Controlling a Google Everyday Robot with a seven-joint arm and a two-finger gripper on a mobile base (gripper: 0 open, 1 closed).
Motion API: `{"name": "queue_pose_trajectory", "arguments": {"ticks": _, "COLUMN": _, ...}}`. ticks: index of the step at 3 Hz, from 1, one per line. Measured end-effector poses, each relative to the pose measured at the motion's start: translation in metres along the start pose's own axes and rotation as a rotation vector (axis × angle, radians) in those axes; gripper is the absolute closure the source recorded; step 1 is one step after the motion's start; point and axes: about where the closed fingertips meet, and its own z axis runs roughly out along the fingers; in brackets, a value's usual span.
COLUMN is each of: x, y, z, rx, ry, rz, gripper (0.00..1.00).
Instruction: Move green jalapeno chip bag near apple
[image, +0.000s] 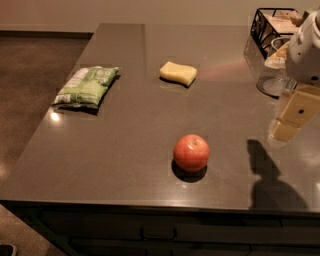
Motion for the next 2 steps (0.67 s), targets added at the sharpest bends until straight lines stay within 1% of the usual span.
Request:
{"name": "queue_pose_trajectory", "arguments": {"ticks": 1, "x": 0.0, "y": 0.0, "z": 0.0, "rx": 0.002, "ry": -0.001, "rz": 0.0, "gripper": 0.0}}
{"name": "queue_pose_trajectory", "arguments": {"ticks": 2, "x": -0.016, "y": -0.01, "z": 0.002, "rx": -0.009, "ry": -0.035, "rz": 0.043, "gripper": 0.0}}
